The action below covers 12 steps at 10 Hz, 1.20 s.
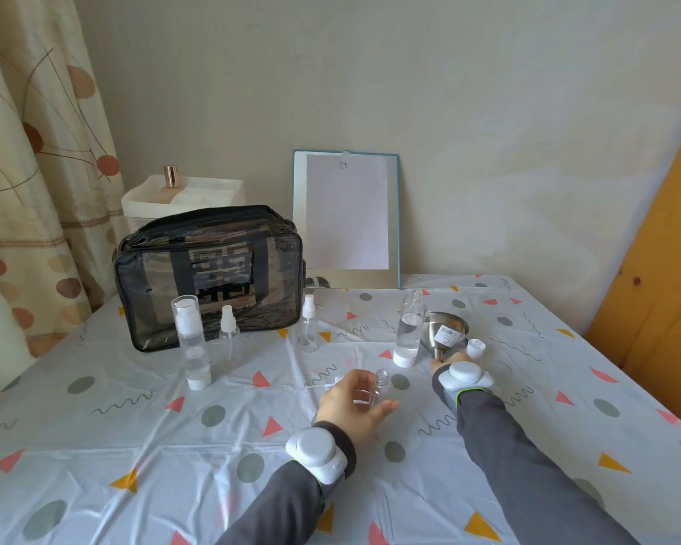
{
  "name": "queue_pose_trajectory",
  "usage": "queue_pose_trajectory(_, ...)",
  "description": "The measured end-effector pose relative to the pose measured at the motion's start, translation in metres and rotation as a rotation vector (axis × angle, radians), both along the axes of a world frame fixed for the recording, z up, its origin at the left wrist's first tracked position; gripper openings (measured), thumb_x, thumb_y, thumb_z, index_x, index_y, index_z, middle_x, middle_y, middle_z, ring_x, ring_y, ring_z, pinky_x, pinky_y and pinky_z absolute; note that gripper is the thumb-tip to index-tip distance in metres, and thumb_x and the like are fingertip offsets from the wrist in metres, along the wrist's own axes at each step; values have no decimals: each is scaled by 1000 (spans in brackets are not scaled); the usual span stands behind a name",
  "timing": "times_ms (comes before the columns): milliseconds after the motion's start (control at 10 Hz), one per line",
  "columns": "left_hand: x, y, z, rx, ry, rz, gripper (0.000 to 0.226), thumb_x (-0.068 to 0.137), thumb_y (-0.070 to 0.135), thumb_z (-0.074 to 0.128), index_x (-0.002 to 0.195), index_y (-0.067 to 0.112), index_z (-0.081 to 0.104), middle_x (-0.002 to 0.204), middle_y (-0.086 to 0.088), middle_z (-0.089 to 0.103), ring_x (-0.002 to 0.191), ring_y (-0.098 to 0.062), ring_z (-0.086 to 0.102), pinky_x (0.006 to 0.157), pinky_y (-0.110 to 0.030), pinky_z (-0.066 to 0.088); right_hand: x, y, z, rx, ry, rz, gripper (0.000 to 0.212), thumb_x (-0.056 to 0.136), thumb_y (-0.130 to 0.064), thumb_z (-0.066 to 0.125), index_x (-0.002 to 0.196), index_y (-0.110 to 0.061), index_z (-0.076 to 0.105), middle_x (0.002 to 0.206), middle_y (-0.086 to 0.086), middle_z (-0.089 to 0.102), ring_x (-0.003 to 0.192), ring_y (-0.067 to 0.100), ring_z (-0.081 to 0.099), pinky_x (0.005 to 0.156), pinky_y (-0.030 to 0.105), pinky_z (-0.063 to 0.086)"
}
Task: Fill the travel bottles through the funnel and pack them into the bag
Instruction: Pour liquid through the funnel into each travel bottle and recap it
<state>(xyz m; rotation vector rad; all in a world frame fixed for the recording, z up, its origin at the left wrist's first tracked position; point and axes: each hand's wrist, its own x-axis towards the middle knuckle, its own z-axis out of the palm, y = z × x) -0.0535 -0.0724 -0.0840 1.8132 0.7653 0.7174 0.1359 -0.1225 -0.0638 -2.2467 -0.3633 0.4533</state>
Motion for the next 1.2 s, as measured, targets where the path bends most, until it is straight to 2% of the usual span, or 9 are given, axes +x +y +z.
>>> queue_pose_trajectory(200, -2, 0, 3, -2, -2, -9, 35, 65, 36, 81, 80, 42, 50, 88, 13, 60, 79, -3, 60, 69, -10, 50, -2, -1, 4, -9, -22, 13, 37, 92, -11, 51, 122, 10, 48, 131, 26, 48, 119, 32, 50, 50, 12, 21)
queue_pose_trajectory(300, -4, -2, 6, 16, 19, -10, 37, 65, 37, 81, 79, 43, 48, 87, 15, 59, 76, 2, 57, 61, -3, 45, -4, -7, 15, 32, -42, 24, 15, 93, -18, 50, 81, -9, 55, 124, 20, 55, 117, 29, 53, 53, 16, 28)
queue_pose_trajectory(400, -7, -2, 7, 22, 16, -7, 37, 66, 36, 81, 80, 43, 47, 86, 14, 59, 74, 3, 56, 59, -2, 44, -4, -13, 23, 34, -130, -19, 22, 91, -30, 51, 91, -11, 63, 105, 11, 64, 108, 29, 58, 76, 22, 34)
queue_pose_trajectory(500, -10, -1, 8, 36, 26, 7, 37, 66, 36, 81, 85, 38, 49, 85, 14, 59, 78, -4, 59, 69, -12, 50, -3, -12, 34, 110, -157, -62, 32, 89, -33, 55, 99, -5, 67, 98, 17, 67, 95, 35, 60, 80, 29, 37)
queue_pose_trajectory(600, -12, -1, 8, 30, 35, 29, 36, 66, 35, 81, 86, 35, 51, 84, 12, 59, 80, -10, 62, 75, -21, 53, -5, -11, 46, 121, -165, -49, 31, 88, -37, 54, 88, -12, 71, 79, 12, 65, 79, 33, 59, 74, 28, 37)
queue_pose_trajectory(700, -16, 0, 9, 24, 40, 48, 36, 66, 35, 81, 86, 34, 51, 82, 13, 58, 78, -10, 61, 73, -20, 52, -11, -9, 58, 167, -173, -23, 30, 87, -38, 55, 83, -13, 72, 67, 5, 60, 71, 29, 56, 73, 28, 40)
queue_pose_trajectory(1000, -31, 3, 14, 50, 60, 97, 35, 67, 35, 80, 88, 32, 51, 80, 15, 55, 71, -2, 56, 60, -6, 42, -61, -6, 93, 319, -222, 60, 24, 87, -34, 58, 87, -14, 71, 99, 10, 70, 85, 30, 60, 76, 24, 41)
queue_pose_trajectory(1100, -33, 5, 16, 74, 75, 112, 36, 67, 36, 80, 88, 32, 51, 79, 17, 54, 70, 1, 53, 57, -4, 40, -83, -4, 90, 401, -142, 155, 24, 87, -32, 60, 86, -11, 71, 61, 2, 60, 58, 21, 53, 56, 16, 43)
queue_pose_trajectory(1200, -37, 6, 16, 82, 78, 120, 36, 67, 36, 80, 89, 32, 51, 79, 16, 54, 70, 1, 54, 57, -5, 41, -103, 0, 81, 429, -63, 251, 20, 87, -29, 61, 88, -11, 71, 51, -6, 51, 55, 15, 48, 69, 27, 46)
